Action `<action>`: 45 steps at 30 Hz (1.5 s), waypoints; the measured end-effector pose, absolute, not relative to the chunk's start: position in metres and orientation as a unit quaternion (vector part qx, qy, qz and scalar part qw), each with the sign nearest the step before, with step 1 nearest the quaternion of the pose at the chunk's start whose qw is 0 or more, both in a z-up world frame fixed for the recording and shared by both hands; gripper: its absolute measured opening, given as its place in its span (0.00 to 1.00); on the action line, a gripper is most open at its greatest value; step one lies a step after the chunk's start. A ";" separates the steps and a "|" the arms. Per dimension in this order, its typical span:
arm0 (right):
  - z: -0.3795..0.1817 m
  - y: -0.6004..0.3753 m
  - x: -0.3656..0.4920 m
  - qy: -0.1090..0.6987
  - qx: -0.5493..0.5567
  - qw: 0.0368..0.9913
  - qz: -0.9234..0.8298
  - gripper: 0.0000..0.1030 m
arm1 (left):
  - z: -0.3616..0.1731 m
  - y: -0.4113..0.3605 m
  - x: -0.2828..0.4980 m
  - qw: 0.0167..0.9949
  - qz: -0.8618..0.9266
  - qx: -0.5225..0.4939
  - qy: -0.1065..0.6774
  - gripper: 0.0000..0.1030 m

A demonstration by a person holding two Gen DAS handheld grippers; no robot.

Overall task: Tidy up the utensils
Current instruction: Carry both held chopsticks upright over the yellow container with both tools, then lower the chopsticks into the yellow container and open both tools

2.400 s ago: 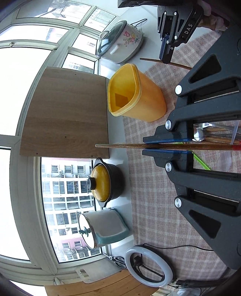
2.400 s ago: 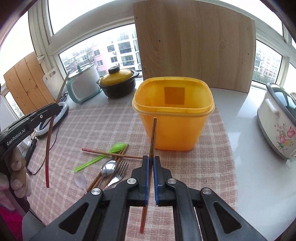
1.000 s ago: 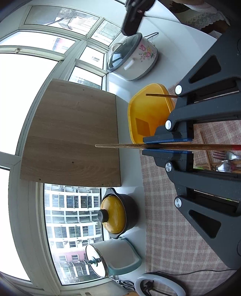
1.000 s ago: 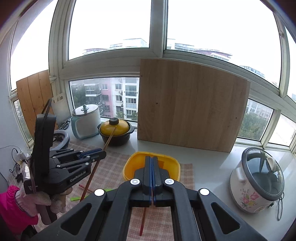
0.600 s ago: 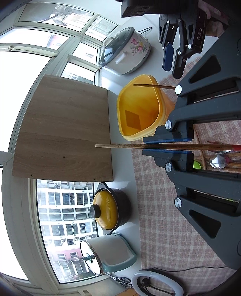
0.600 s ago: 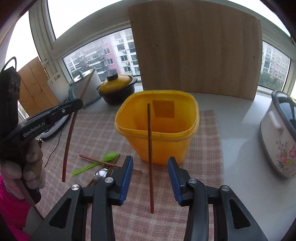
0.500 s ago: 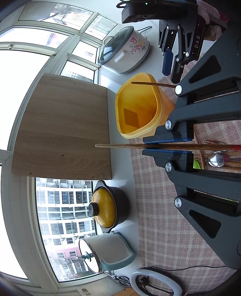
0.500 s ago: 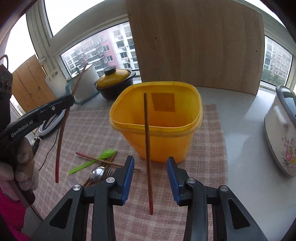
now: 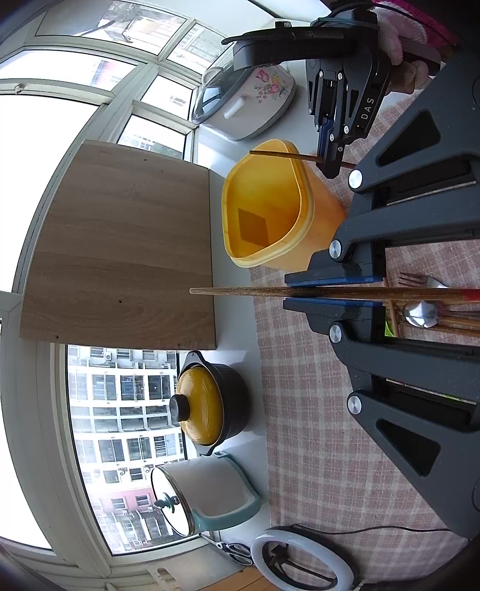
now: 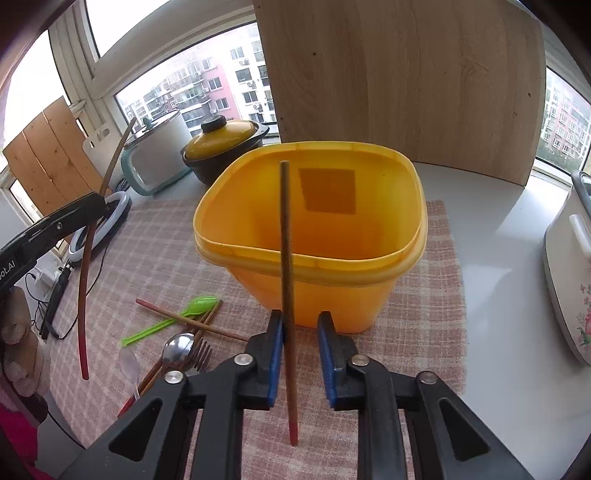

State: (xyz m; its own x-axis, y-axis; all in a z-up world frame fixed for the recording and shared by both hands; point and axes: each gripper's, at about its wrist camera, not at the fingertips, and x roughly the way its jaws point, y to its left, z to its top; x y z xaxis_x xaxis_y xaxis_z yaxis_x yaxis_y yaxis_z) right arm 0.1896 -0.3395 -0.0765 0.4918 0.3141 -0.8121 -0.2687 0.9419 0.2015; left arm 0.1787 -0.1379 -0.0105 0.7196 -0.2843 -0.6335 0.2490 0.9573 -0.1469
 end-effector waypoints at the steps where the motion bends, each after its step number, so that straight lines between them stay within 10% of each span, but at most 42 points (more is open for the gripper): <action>1: -0.076 -0.340 0.189 0.474 0.025 0.864 0.168 0.04 | -0.011 -0.138 0.179 0.927 -0.144 -0.026 0.346 0.04; 45: 0.073 -0.393 0.175 0.319 0.080 0.930 0.162 0.03 | 0.054 -0.195 0.273 0.945 -0.195 -0.115 0.237 0.04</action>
